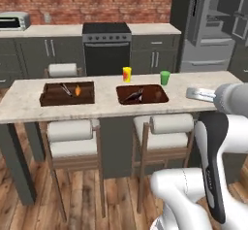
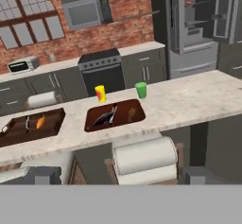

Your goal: Gather the squash and carrot from the fridge and place them on a tray on the dining counter. Then gather the fish and chicken drumstick from the fridge and place them on the other tray.

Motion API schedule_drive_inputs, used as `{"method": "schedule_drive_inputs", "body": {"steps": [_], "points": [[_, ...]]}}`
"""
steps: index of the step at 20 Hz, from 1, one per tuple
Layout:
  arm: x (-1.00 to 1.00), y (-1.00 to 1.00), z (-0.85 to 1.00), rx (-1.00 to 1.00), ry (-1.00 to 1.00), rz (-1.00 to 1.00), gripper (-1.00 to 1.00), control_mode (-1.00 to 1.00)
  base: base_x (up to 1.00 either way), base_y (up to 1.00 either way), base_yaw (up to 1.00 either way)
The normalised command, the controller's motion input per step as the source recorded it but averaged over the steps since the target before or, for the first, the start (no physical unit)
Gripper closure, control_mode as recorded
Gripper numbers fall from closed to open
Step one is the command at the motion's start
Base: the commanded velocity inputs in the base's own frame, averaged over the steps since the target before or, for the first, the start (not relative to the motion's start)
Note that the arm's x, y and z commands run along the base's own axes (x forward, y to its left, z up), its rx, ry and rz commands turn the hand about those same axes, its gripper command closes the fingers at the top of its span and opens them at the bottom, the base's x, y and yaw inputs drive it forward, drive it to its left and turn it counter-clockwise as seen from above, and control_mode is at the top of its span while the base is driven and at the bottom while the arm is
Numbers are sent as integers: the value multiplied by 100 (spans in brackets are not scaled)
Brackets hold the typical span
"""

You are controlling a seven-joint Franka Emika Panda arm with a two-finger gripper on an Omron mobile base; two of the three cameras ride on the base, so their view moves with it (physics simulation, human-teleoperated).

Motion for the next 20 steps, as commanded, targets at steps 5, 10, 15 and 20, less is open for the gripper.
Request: {"method": "schedule_drive_inputs", "body": {"steps": [5, 10, 15, 20], "points": [[0, 0, 0, 0, 0, 0, -100, 100, -30, -100, 0], [0, 0, 0, 0, 0, 0, -100, 100, -15, -100, 0], [0, 0, 0, 0, 0, 0, -100, 100, 0, -100, 0], [0, 0, 0, 0, 0, 0, -100, 100, 0, -100, 0]]}}
